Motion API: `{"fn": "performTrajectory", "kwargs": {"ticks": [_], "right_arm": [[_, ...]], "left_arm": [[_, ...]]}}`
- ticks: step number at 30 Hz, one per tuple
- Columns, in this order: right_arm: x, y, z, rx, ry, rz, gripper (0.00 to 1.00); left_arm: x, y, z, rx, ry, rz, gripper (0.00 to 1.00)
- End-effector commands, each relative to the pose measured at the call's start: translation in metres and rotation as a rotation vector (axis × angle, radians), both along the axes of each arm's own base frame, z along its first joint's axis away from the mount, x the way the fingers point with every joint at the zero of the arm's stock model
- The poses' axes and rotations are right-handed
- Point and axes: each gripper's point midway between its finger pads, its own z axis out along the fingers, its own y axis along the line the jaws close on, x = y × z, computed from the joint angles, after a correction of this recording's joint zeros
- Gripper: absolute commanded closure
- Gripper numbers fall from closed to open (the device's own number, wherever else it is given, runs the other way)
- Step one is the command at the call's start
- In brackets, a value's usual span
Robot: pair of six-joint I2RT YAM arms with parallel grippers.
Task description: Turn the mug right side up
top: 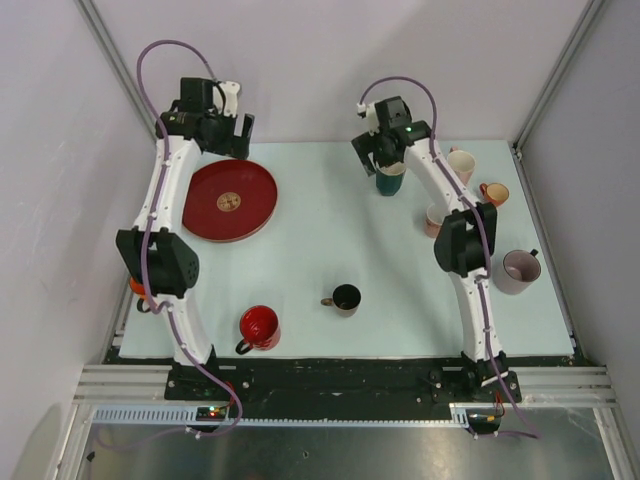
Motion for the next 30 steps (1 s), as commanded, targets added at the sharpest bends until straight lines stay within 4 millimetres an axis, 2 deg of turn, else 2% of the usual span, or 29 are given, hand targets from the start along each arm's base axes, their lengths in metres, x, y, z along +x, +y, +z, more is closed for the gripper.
{"fn": "performTrajectory", "kwargs": {"ticks": [1, 2, 4, 5, 6, 7, 8, 9, 10, 11, 12, 14, 18, 19, 20, 25, 28, 30], "right_arm": [[-0.008, -0.002, 0.127, 0.084, -0.269, -0.005, 0.01], [-0.017, -0.005, 0.138, 0.108, -0.276, -0.01, 0.01], [-0.037, -0.014, 0.146, 0.134, -0.273, -0.024, 0.0], [-0.045, -0.018, 0.15, 0.148, -0.286, -0.032, 0.01], [-0.061, -0.026, 0.148, 0.158, -0.285, -0.04, 0.01], [-0.07, -0.032, 0.151, 0.181, -0.307, -0.044, 0.01], [-0.088, -0.04, 0.147, 0.204, -0.307, -0.055, 0.01], [-0.104, -0.048, 0.161, 0.246, -0.354, -0.061, 0.01], [-0.118, -0.055, 0.15, 0.276, -0.352, -0.084, 0.01], [-0.135, -0.061, 0.153, 0.321, -0.369, -0.086, 0.01], [-0.151, -0.066, 0.139, 0.347, -0.353, -0.098, 0.01], [-0.18, -0.078, 0.118, 0.371, -0.335, -0.137, 0.01], [-0.231, -0.097, 0.08, 0.401, -0.29, -0.238, 0.01], [-0.243, -0.101, 0.079, 0.417, -0.302, -0.255, 0.01], [-0.253, -0.105, 0.069, 0.427, -0.297, -0.283, 0.01], [-0.299, -0.131, 0.064, 0.53, -0.409, -0.42, 0.01], [-0.322, -0.138, 0.061, 0.592, -0.459, -0.449, 0.01], [-0.332, -0.137, 0.058, 0.639, -0.466, -0.454, 0.01]], "left_arm": [[-0.018, 0.0, 0.049, 0.002, -0.114, -0.021, 0.0], [-0.024, 0.0, 0.053, 0.002, -0.121, -0.022, 0.0], [-0.037, 0.001, 0.058, 0.002, -0.128, -0.021, 0.0], [-0.044, 0.003, 0.052, 0.005, -0.117, -0.018, 0.0], [-0.053, 0.004, 0.059, 0.003, -0.14, -0.016, 0.0], [-0.061, 0.005, 0.053, 0.003, -0.132, -0.016, 0.0], [-0.071, 0.006, 0.06, -0.003, -0.161, -0.011, 0.0], [-0.082, 0.008, 0.054, -0.009, -0.158, -0.006, 0.0], [-0.093, 0.009, 0.058, -0.015, -0.189, -0.002, 0.0], [-0.101, 0.011, 0.053, -0.02, -0.207, 0.007, 0.0], [-0.116, 0.012, 0.056, -0.025, -0.244, 0.011, 0.0], [-0.14, 0.016, 0.047, -0.031, -0.273, 0.025, 0.0], [-0.19, 0.026, 0.012, -0.018, -0.267, 0.046, 0.0], [-0.203, 0.028, 0.002, -0.014, -0.268, 0.047, 0.0], [-0.213, 0.029, -0.008, -0.01, -0.266, 0.047, 0.0], [-0.256, 0.041, -0.046, -0.021, -0.314, 0.109, 0.0], [-0.269, 0.039, -0.064, -0.047, -0.344, 0.103, 0.0], [-0.273, 0.044, -0.065, -0.063, -0.388, 0.125, 0.0]]}}
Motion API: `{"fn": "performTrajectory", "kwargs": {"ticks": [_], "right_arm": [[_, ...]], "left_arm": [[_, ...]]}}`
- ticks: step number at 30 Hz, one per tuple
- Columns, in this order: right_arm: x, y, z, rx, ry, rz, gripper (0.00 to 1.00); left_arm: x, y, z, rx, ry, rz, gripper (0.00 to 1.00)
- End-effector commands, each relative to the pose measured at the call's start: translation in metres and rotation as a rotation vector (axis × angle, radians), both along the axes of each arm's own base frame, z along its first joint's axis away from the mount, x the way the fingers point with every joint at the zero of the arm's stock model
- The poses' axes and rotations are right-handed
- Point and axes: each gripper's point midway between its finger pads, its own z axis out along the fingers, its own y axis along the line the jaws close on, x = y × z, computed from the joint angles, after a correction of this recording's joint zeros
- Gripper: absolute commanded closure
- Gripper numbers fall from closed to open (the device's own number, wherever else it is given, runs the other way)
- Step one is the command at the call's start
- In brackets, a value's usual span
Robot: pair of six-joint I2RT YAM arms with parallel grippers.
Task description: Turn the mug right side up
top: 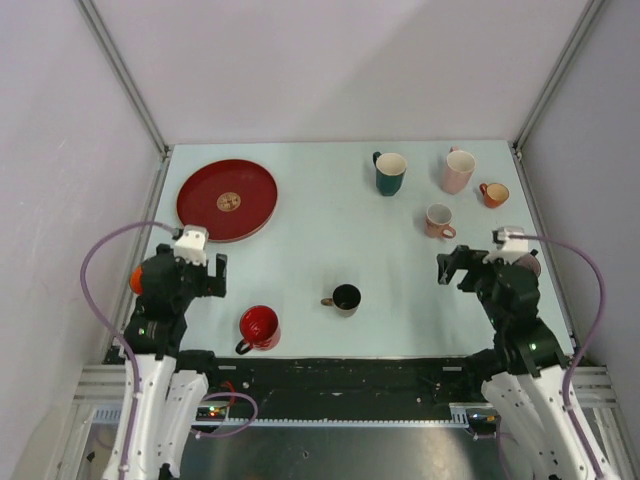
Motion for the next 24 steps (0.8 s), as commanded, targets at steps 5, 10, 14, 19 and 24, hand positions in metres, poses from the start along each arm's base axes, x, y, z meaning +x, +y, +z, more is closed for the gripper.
{"fn": "performTrajectory", "kwargs": {"ticks": [5, 10, 14, 19, 24], "right_arm": [[-0.025, -0.021, -0.019, 0.222, 0.009, -0.232, 0.01], [-0.03, -0.02, -0.028, 0.25, 0.014, -0.242, 0.0], [-0.031, -0.016, -0.031, 0.255, 0.023, -0.226, 0.01], [-0.029, -0.016, -0.034, 0.238, 0.035, -0.23, 0.0], [-0.03, -0.017, -0.035, 0.24, 0.036, -0.238, 0.01]], "left_arm": [[0.003, -0.001, 0.018, -0.103, -0.213, 0.022, 0.0], [0.011, 0.003, 0.009, -0.124, -0.225, 0.052, 0.0], [0.01, 0.002, 0.008, -0.135, -0.23, 0.043, 0.0], [0.01, 0.004, 0.005, -0.131, -0.224, 0.046, 0.0], [0.009, 0.003, 0.006, -0.131, -0.231, 0.037, 0.0]]}}
